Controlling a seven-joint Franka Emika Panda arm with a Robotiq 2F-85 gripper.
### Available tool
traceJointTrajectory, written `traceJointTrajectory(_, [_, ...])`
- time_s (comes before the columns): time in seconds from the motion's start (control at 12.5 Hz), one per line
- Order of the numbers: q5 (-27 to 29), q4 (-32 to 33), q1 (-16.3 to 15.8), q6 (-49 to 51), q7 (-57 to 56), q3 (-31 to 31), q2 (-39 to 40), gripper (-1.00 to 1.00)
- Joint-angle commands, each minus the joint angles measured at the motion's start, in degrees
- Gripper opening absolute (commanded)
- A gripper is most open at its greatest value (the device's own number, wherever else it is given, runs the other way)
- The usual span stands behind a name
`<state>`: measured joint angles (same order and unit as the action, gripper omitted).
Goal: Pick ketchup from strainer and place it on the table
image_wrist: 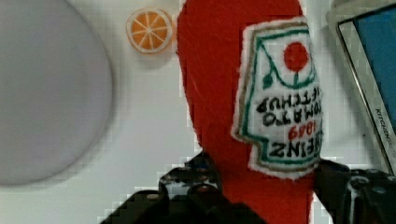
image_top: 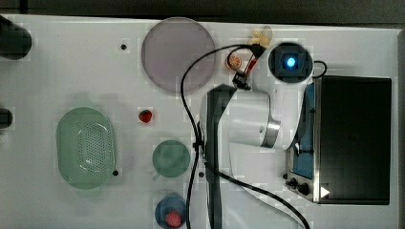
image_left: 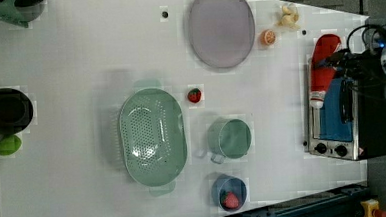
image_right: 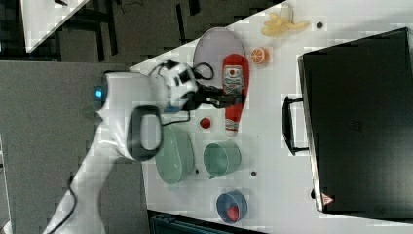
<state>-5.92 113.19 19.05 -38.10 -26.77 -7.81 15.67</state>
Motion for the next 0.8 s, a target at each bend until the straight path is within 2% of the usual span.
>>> traceJointTrajectory(0.08, [0.1,7.3,-4.6,-5.8,-2.6,-3.1,-1.2,0.16])
traceJointTrajectory(0.32, [0.2,13.4,-4.6,-10.4,-2.2,-3.1,-0.3,0.16])
traceJointTrajectory(0.64, [0.2,14.8,-4.6,-15.3,-2.2,-3.1,5.4,0.16])
traceJointTrajectory(0.72, [0.2,14.8,-4.6,-16.6,-2.2,-3.1,6.9,0.24])
traceJointTrajectory(0.8, [0.2,14.7,-4.6,-18.4,-2.2,-3.1,8.1,0.43])
